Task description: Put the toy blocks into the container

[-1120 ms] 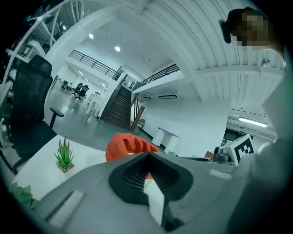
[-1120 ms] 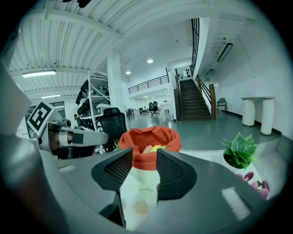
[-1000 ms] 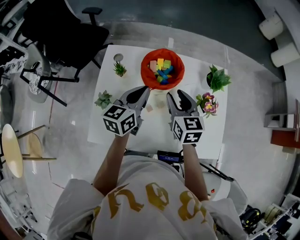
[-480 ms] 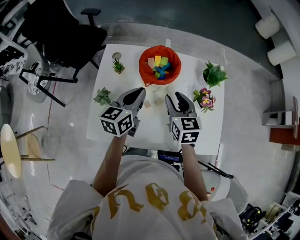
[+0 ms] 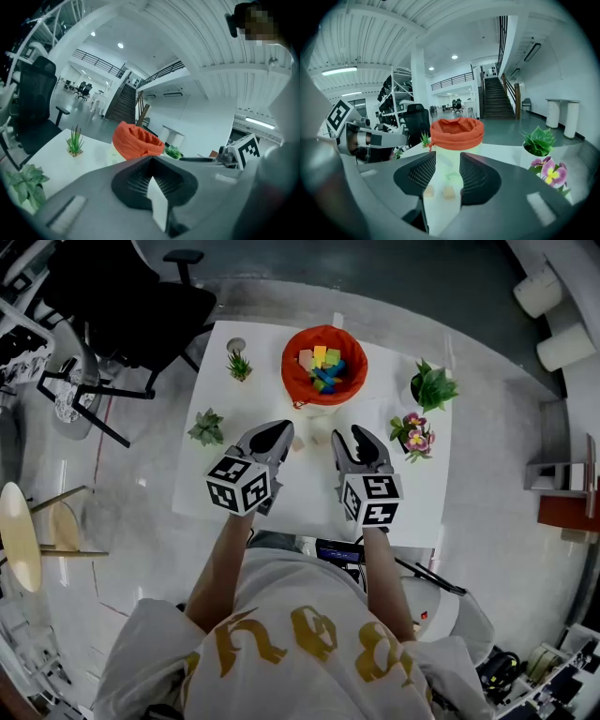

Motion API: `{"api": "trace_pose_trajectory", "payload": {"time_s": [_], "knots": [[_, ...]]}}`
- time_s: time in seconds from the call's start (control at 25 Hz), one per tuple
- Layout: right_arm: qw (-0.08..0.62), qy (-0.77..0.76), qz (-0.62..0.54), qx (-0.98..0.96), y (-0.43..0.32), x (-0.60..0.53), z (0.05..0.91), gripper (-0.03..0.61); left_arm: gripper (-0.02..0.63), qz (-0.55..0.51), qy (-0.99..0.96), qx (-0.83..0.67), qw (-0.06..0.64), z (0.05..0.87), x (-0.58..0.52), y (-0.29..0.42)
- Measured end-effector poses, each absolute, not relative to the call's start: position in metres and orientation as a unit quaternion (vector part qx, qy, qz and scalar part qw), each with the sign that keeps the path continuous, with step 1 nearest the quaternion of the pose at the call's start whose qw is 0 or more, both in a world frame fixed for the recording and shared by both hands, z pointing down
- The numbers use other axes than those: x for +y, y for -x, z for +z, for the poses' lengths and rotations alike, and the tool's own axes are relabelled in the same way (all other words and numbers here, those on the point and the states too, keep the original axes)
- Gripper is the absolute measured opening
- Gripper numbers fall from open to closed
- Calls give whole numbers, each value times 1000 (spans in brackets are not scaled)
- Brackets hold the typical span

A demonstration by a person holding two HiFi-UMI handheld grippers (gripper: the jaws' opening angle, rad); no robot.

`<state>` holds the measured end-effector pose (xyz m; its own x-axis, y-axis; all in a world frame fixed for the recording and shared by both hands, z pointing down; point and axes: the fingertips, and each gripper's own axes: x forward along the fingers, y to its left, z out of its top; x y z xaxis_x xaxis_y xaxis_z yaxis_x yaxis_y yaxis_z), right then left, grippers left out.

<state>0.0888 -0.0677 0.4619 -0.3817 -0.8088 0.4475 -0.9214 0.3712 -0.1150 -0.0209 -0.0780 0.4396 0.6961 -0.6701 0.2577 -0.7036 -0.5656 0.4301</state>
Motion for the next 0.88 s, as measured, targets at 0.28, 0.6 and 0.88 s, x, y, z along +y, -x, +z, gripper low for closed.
{"api": "trace_pose_trajectory", "payload": {"time_s": [0.28, 0.6, 0.88], "knots": [[180, -528, 190, -808, -87, -63, 484, 187, 0, 57, -881, -385, 268, 466, -71, 22], [208, -516, 199, -807, -82, -64, 510, 190, 0, 74, -879, -385, 270, 489, -76, 23], [250, -496, 204, -806, -77, -64, 537, 204, 0, 96, -880, -377, 272, 514, -79, 20]]}}
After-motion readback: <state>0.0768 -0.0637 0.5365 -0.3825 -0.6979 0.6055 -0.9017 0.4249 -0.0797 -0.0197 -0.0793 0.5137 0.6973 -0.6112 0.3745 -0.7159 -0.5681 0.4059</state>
